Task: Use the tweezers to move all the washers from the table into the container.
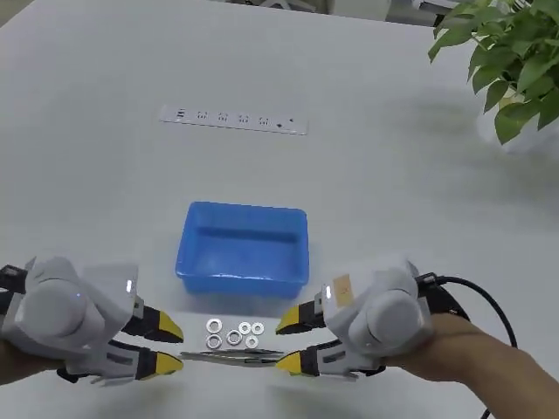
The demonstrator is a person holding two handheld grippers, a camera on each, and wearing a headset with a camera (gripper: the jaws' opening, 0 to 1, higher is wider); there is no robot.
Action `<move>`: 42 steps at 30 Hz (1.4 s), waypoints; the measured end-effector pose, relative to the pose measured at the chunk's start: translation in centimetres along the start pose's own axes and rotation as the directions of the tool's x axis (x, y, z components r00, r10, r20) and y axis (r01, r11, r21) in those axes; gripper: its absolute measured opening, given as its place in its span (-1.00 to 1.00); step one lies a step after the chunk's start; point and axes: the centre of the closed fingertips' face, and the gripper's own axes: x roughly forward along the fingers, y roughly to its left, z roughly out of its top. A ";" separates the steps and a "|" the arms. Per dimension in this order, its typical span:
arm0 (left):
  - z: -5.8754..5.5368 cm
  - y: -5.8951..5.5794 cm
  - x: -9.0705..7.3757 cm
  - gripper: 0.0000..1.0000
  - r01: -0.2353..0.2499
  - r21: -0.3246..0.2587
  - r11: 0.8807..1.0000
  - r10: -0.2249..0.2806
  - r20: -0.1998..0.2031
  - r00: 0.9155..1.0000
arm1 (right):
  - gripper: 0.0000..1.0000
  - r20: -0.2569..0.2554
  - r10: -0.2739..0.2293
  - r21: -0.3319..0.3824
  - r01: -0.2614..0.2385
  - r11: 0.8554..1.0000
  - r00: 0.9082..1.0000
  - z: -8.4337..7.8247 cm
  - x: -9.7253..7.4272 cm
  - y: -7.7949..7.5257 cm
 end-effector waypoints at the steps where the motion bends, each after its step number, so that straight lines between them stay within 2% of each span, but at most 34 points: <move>1: -0.1 0.0 0.1 -0.65 0.002 0.005 1.000 -0.002 -0.006 1.000 | -0.57 -0.006 0.004 -0.002 -0.004 1.000 1.000 -0.1 0.3 0.0; 9: -0.5 -0.1 1.0 -0.73 0.026 0.038 0.999 -0.024 -0.061 0.998 | -0.61 -0.024 0.016 0.006 -0.015 1.000 1.000 -0.4 1.4 0.1; 13: -0.7 0.1 1.2 -0.76 0.029 0.047 0.998 -0.026 -0.071 0.997 | -0.65 -0.047 0.006 0.007 -0.006 1.000 0.999 -0.8 1.8 -0.2; 16: -0.7 0.0 1.5 -0.78 0.038 0.055 0.998 -0.034 -0.080 0.996 | -0.67 -0.034 0.015 0.029 -0.014 0.999 0.999 -0.8 2.0 0.0; 19: -0.9 -0.1 1.8 -0.82 0.041 0.060 0.997 -0.035 -0.092 0.995 | -0.68 -0.047 0.019 0.025 -0.018 1.000 0.999 -1.1 2.2 0.1; 23: -0.7 0.1 1.8 -0.86 0.040 0.054 0.998 -0.036 -0.078 0.996 | -0.72 -0.056 0.019 0.020 -0.018 1.000 0.998 -1.4 2.4 0.2; 32: -0.6 -0.3 1.9 -0.87 0.051 0.064 0.997 -0.046 -0.077 0.996 | -0.77 -0.049 0.014 0.023 -0.013 1.000 0.999 -1.3 2.5 0.3; 42: -0.1 -0.3 1.3 -0.88 0.027 0.079 0.996 -0.022 -0.062 0.998 | -0.76 -0.051 0.006 0.022 -0.005 1.000 0.999 -1.2 2.5 0.3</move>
